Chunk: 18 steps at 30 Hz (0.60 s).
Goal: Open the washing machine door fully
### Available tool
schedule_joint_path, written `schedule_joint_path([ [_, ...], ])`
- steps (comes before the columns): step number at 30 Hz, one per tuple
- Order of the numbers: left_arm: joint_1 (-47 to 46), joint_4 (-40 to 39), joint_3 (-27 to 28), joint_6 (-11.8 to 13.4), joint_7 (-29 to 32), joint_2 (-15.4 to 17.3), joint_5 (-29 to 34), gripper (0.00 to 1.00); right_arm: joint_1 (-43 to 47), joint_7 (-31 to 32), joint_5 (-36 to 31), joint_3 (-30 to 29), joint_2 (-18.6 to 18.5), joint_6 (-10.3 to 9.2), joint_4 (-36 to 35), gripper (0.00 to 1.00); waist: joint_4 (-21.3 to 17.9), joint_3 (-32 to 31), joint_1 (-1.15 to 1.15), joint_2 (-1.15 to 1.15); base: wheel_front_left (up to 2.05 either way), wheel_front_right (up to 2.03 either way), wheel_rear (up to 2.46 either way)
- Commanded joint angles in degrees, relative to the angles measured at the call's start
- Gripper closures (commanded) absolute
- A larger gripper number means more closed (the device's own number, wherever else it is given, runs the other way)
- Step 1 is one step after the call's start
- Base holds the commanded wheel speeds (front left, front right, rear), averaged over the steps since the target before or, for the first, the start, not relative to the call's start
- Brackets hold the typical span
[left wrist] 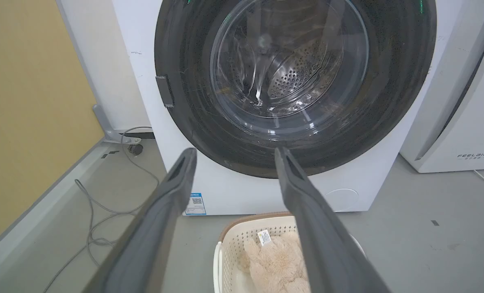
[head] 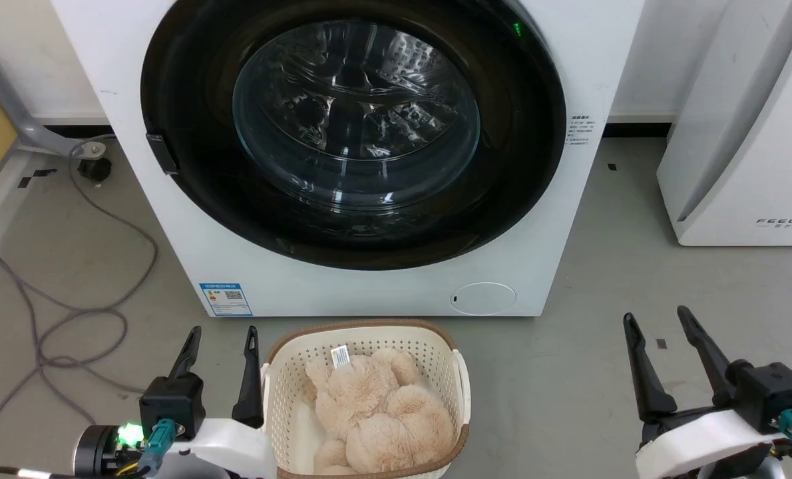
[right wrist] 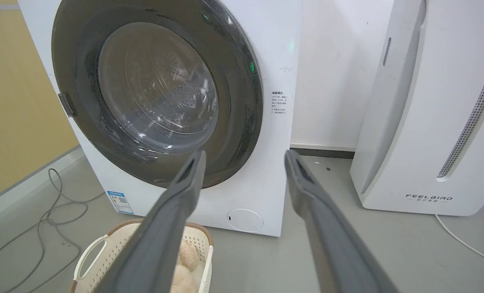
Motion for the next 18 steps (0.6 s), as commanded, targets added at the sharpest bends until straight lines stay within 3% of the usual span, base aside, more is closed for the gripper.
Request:
schedule_joint_path([
  [1, -0.57, -0.2, -0.14, 0.37, -0.61, 0.01, -0.44, 0.0, 0.51, -0.63, 0.94, -0.18, 0.01, 0.01, -0.7, 0.0, 0.02, 0.01, 0.0, 0.0, 0.0, 0.0, 0.0],
  [3, -0.6, -0.21, -0.25, 0.48, -0.85, 0.01, -0.48, 0.0, 0.55, -0.87, 1.44, -0.25, 0.01, 0.01, -0.93, 0.0, 0.05, 0.02, 0.0, 0.0, 0.0, 0.0, 0.0],
  [4, -0.61, -0.21, -0.31, 0.55, -0.97, 0.01, -0.51, 0.0, 0.58, -0.99, 1.64, -0.27, 0.01, 0.01, -1.05, 0.13, 0.07, 0.03, 0.0, 0.0, 0.0, 0.0, 0.0],
  [5, -0.63, -0.22, -0.36, 0.62, -1.09, 0.01, -0.54, 0.0, 0.61, -1.11, 1.89, -0.29, 0.01, 0.01, -1.16, 0.86, 0.09, 0.04, 0.0, 0.0, 0.0, 0.0, 0.0],
  [6, -0.65, -0.23, -0.42, 0.69, -1.21, 0.01, -0.57, 0.0, 0.64, -1.23, 2.32, -0.29, 0.01, 0.01, -1.22, 1.0, 0.11, 0.05, 0.0, 0.0, 0.0, 0.0, 0.0],
  [13, -0.77, -0.3, -0.71, 1.19, -2.05, 0.02, -0.77, 0.0, 0.28, -2.07, 8.32, -2.12, 0.01, 0.01, -1.04, 1.0, 0.15, 0.18, 0.0, 0.0, 0.0, 0.0, 0.0],
  [14, -0.85, -0.33, -0.83, 1.37, -2.41, 0.02, -0.83, 0.0, -0.45, -2.43, 13.18, -3.74, 0.01, 0.01, -0.01, 1.0, 0.17, 0.29, 0.0, 0.0, 0.0, 0.0, 0.0],
  [18, -1.02, -0.38, -0.98, 1.54, -2.88, 0.02, -0.88, 0.0, -1.76, -2.91, 18.68, -5.2, 0.02, 0.01, 0.89, 1.0, 0.27, 0.53, 0.0, 0.0, 0.0, 0.0, 0.0],
])
